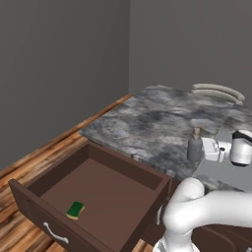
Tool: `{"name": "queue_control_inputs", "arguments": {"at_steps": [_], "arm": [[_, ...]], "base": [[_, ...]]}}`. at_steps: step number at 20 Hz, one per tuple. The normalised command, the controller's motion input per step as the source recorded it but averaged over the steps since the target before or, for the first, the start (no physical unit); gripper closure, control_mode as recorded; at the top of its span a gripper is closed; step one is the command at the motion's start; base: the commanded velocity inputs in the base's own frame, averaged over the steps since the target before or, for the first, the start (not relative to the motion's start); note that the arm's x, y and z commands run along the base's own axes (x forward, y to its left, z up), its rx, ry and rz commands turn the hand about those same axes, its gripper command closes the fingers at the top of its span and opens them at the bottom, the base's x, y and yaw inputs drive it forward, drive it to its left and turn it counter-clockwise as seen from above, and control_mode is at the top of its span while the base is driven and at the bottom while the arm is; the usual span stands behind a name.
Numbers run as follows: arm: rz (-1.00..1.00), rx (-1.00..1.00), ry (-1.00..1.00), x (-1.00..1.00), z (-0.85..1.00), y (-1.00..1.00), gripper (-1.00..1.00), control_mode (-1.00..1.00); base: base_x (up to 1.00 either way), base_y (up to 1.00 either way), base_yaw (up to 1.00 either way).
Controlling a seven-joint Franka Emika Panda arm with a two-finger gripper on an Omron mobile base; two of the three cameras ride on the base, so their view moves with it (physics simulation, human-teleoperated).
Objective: Restock the sink supplies by placing the sponge and soap dispenser on the counter and next to the sink. Make sure the soap dispenser is upright.
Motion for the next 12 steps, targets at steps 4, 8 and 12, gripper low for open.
{"name": "queue_control_inputs", "arguments": {"at_steps": [4,8,12], "arm": [[0.10,0.00,-0.01,0.05,-0.43,0.00,1.00,-1.00],[0.04,-0.04,-0.19,-0.11,-0.38,0.14,-1.00,-1.00],[0.00,-0.05,-0.23,-0.25,-0.04,0.05,-1.00,-1.00]], "base": [[0.00,0.00,0.00],[0.00,0.00,0.00],[0.00,0.00,0.00]]}}
